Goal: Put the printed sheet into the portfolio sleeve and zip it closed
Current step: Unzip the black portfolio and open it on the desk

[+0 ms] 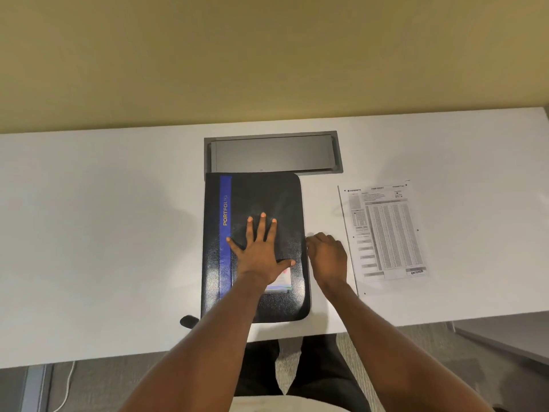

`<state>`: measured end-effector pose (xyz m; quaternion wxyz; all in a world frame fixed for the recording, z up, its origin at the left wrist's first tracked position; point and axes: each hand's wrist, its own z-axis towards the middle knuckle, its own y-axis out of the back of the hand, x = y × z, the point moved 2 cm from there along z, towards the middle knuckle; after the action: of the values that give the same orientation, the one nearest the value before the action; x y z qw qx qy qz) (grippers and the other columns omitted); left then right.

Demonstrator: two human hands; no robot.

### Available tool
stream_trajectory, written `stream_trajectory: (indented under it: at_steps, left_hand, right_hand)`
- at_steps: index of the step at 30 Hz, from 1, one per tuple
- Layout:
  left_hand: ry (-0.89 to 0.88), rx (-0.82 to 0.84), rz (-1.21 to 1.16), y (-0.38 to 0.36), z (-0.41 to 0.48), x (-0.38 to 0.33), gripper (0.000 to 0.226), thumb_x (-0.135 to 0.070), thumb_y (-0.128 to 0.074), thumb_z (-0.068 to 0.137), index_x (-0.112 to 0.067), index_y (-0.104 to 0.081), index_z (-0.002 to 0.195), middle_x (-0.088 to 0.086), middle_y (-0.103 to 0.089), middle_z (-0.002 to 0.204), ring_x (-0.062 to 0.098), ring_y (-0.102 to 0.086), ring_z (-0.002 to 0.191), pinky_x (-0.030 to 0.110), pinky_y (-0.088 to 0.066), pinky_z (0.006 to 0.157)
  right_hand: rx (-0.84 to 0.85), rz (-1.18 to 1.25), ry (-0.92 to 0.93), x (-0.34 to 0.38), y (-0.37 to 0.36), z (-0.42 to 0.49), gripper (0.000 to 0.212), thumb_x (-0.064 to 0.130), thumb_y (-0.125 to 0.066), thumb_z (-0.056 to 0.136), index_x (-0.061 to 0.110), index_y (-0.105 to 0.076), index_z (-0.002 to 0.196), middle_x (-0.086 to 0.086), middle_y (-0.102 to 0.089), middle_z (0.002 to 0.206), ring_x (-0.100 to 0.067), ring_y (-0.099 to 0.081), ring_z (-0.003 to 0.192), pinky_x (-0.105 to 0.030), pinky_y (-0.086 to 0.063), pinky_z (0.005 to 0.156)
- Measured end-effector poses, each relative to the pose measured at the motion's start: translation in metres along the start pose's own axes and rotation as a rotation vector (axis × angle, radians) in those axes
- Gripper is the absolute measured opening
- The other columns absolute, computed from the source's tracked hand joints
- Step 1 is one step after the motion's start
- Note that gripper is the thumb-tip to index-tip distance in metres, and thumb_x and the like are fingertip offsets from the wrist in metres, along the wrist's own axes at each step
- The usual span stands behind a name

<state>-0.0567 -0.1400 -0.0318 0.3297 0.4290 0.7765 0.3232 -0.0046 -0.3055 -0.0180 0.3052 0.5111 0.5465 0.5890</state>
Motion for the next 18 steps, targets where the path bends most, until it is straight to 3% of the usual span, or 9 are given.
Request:
stream_trajectory:
  at_steps: [4, 8, 14, 18]
  left_hand:
    - [-0.015, -0.023, -0.001, 0.000, -0.003, 0.000, 0.120, -0.086, -0.053, 0.077, -0.034, 0.014, 0.161, -0.004, 0.027, 0.168, 0.029, 0.030, 0.153, 0.084, -0.001, 0.111]
    - [-0.193, -0.035, 0.042, -0.005, -0.022, 0.004, 0.121, -0.083, -0.057, 0.078, -0.031, 0.014, 0.161, -0.003, 0.030, 0.167, 0.025, 0.031, 0.152, 0.077, -0.002, 0.115]
    - [-0.413, 0.037, 0.232, -0.037, -0.071, 0.022, 0.145, -0.093, -0.063, 0.059, -0.031, 0.024, 0.158, 0.005, 0.033, 0.166, 0.030, 0.034, 0.151, 0.076, 0.011, 0.114]
    - [-0.410, 0.028, 0.292, -0.050, -0.086, 0.024, 0.146, -0.078, -0.075, 0.064, -0.030, 0.026, 0.158, 0.010, 0.030, 0.167, 0.035, 0.030, 0.152, 0.077, 0.009, 0.114]
  right_hand:
    - [0.006, 0.039, -0.018, 0.000, 0.003, -0.016, 0.017, 0.016, -0.059, 0.095, 0.023, -0.073, 0.088, 0.002, -0.069, 0.088, -0.026, -0.063, 0.079, -0.031, -0.041, 0.066]
    - [0.025, -0.003, -0.010, -0.003, 0.008, -0.008, 0.018, 0.018, -0.059, 0.096, 0.021, -0.073, 0.086, 0.000, -0.070, 0.089, -0.029, -0.066, 0.081, -0.031, -0.040, 0.066]
    - [0.061, 0.028, -0.001, -0.003, 0.011, -0.005, 0.019, 0.016, -0.055, 0.096, 0.019, -0.072, 0.090, -0.003, -0.070, 0.093, -0.030, -0.066, 0.085, -0.033, -0.045, 0.069]
    - [0.079, 0.037, -0.008, -0.003, 0.008, -0.004, 0.020, 0.017, -0.055, 0.099, 0.019, -0.074, 0.100, -0.003, -0.072, 0.099, -0.028, -0.067, 0.090, -0.032, -0.048, 0.075]
